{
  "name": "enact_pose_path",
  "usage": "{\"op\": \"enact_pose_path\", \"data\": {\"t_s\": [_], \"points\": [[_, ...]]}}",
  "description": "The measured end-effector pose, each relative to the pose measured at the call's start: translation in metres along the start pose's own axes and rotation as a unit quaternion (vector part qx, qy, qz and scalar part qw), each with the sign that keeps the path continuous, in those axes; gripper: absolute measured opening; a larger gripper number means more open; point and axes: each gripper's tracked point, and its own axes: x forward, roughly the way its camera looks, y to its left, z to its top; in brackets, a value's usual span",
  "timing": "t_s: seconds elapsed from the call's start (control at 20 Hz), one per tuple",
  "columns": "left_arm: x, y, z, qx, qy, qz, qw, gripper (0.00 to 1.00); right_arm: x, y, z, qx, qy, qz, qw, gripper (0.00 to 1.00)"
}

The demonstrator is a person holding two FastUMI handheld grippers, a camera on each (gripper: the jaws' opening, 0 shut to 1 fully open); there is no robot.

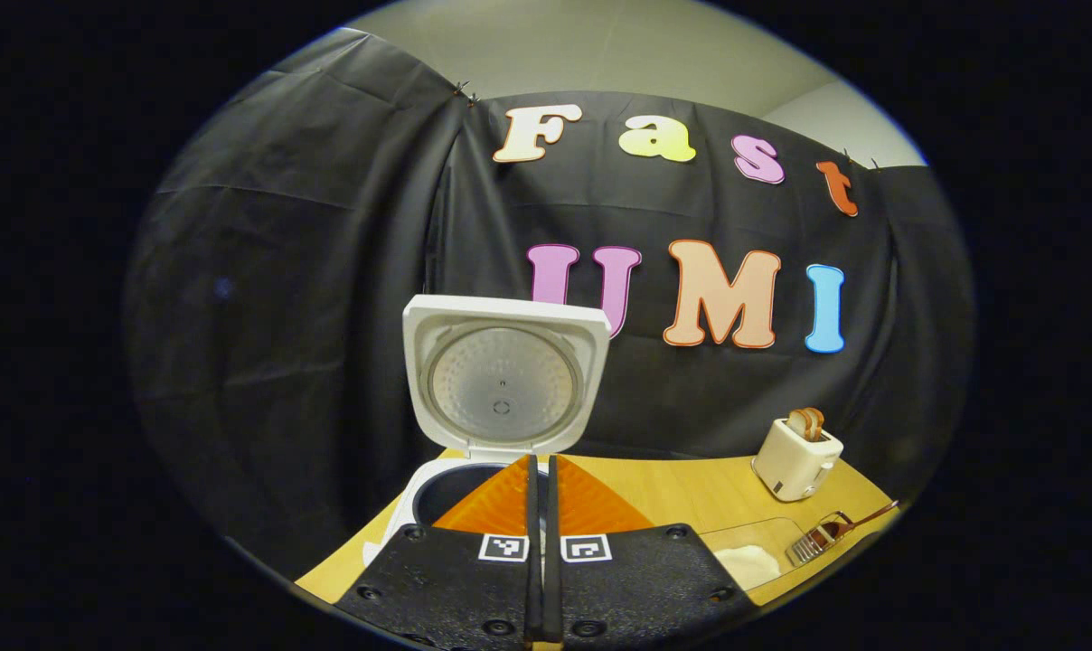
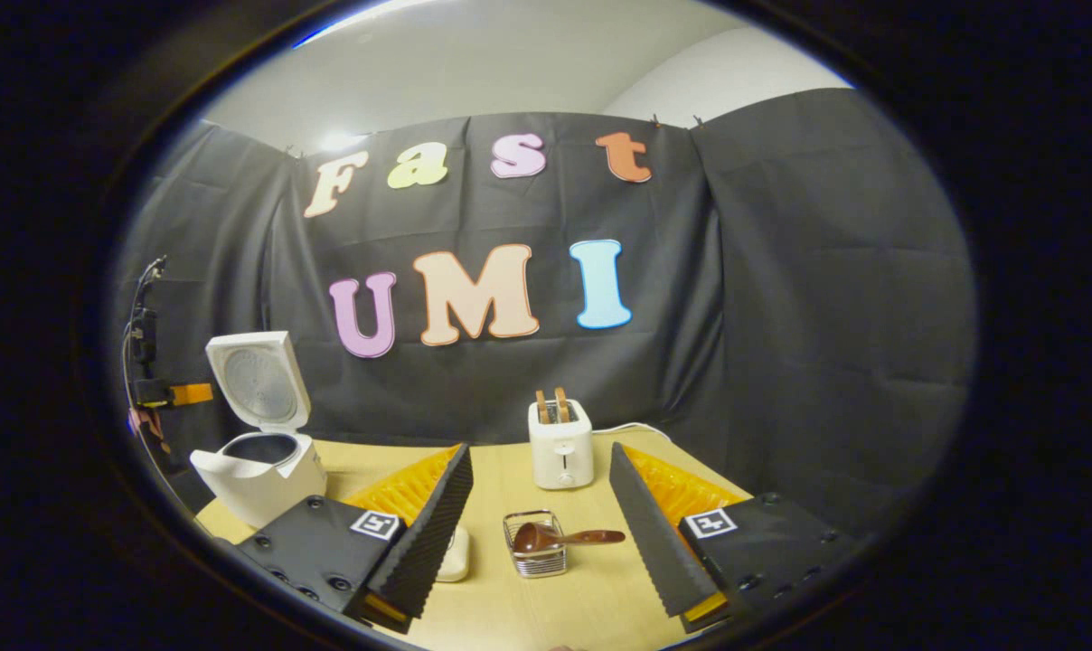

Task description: Close the left gripper, press the button to open the rice cooker; take a wooden spoon from the chopstick holder with the right hand, scoop a spoonful of rice and pour it into the rice cooker, then put the wooden spoon back into the chopstick holder.

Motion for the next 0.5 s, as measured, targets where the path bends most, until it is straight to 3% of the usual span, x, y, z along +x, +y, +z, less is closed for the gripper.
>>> {"op": "enact_pose_path", "data": {"t_s": [0.45,0.5], "points": [[-0.035,-0.028,-0.019,-0.019,0.011,-0.005,1.0,0.0,0.016,-0.023,-0.042,0.017,0.042,0.007,0.999,0.98],[-0.038,-0.034,-0.022,-0.022,0.014,-0.013,1.0,0.05,0.018,-0.027,-0.049,0.018,0.05,0.007,0.999,0.98]]}}
